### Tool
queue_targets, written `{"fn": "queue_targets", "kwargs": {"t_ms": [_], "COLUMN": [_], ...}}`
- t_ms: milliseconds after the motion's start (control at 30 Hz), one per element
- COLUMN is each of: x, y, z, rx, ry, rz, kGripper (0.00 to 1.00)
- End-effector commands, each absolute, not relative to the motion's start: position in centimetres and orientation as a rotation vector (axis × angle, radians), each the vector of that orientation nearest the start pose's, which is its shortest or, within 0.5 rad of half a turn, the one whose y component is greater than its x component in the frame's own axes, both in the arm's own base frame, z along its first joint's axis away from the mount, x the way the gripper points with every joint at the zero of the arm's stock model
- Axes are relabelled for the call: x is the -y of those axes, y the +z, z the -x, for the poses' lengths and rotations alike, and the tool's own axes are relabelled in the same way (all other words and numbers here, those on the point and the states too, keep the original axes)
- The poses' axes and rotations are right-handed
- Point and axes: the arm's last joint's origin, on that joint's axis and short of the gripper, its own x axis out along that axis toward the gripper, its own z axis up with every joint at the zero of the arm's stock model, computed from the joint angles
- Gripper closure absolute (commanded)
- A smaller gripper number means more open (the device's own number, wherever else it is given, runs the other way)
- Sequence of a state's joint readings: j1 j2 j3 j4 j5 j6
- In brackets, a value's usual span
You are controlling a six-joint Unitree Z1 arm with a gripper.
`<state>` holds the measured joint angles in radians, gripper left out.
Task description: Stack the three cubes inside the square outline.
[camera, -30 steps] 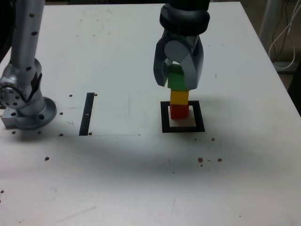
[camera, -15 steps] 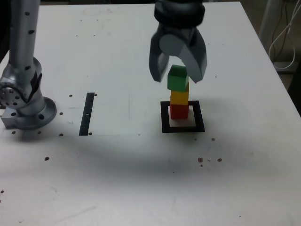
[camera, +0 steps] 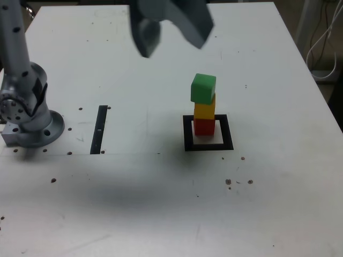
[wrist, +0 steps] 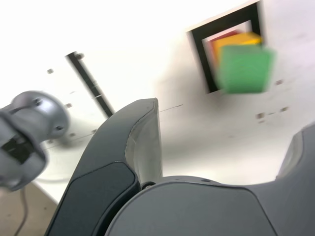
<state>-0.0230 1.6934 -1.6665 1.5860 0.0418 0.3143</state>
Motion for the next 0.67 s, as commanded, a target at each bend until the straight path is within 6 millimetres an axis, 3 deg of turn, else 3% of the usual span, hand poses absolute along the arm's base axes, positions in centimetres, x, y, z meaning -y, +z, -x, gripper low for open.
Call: {"fn": "queue_targets", "kwargs": {"t_ms": [0, 200, 333, 467, 633], "x": [0.3, 0.2, 0.2, 0.1, 0.0], "y": [38.3, 36.1, 34.1, 31.9, 29.7], "z": [-24.0, -17.9, -14.8, -13.4, -13.1], "rx": [-1.617, -1.695, -1.729, -1.755, -1.763], "ry": [-0.242, -0.25, -0.233, -0.202, -0.122], "rz": [-0.294, -0.269, -0.25, -0.235, -0.183], "kGripper": [0.01, 0.01, 0.01, 0.01, 0.01]}}
